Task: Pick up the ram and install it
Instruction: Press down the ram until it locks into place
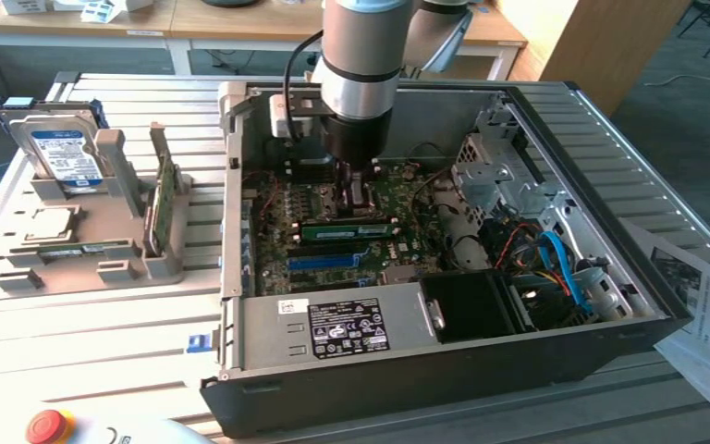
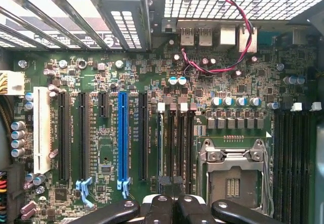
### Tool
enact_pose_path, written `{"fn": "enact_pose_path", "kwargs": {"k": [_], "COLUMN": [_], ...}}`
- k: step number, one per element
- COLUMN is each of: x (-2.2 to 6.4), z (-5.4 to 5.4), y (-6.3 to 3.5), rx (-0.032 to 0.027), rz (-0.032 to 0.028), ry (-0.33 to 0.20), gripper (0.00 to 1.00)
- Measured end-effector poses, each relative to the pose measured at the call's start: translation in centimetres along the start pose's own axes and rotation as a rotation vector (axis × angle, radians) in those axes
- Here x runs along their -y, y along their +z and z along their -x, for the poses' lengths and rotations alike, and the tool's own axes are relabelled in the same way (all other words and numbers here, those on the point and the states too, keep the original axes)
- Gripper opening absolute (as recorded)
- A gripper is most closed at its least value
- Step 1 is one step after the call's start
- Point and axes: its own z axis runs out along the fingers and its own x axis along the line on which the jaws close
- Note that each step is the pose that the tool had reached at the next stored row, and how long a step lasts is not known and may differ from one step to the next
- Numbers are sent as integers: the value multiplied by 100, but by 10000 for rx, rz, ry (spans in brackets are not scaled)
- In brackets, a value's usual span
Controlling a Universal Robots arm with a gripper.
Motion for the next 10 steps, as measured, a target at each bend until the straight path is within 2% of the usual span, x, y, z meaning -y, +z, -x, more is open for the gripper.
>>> {"fn": "enact_pose_path", "kwargs": {"k": [10], "x": [-2], "z": [-2], "y": [48], "rx": [1], "rz": [0], "ry": [0], "gripper": [10]}}
